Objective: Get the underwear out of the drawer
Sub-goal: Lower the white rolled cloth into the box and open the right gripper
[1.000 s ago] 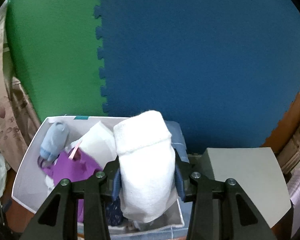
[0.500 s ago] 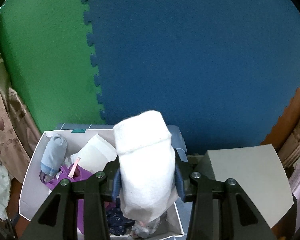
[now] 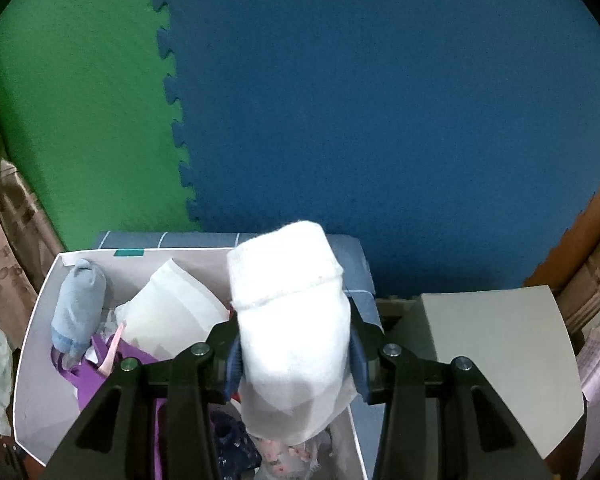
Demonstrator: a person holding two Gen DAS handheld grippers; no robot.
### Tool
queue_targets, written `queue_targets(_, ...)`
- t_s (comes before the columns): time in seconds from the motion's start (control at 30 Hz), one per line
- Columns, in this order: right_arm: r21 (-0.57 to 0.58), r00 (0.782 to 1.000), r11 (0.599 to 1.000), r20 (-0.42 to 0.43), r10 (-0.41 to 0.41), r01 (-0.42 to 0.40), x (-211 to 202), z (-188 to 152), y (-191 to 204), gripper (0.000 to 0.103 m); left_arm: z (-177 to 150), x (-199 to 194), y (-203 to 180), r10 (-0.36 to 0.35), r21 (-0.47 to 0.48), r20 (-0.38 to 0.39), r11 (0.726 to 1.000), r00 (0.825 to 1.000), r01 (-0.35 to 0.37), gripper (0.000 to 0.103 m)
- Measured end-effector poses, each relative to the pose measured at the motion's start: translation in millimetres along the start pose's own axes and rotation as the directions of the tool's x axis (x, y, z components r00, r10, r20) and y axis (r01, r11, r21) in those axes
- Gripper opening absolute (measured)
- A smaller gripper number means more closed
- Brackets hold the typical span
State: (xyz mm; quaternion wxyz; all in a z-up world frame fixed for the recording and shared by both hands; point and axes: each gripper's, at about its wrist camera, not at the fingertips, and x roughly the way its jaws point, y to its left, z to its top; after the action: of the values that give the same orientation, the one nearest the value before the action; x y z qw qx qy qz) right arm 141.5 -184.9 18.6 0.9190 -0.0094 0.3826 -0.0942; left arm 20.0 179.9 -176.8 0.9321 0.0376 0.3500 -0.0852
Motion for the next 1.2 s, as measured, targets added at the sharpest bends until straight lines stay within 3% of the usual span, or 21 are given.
queue_targets(0.63, -0.015, 0.998, 1.000, -0.057, 0.005, -0.006, 30, -6, 1, 0.044, -4, 13, -9, -0.030, 0.021, -0.070, 0.999, 0.997, 0.031, 0.102)
queue_targets(1.2, -0.037, 0.997, 0.999, -0.082, 0.008, -0.011, 35, -4, 10, 0.045, -3, 14, -8, -0.034, 0.012, -0.080, 0.999, 0.996, 0.035, 0.102)
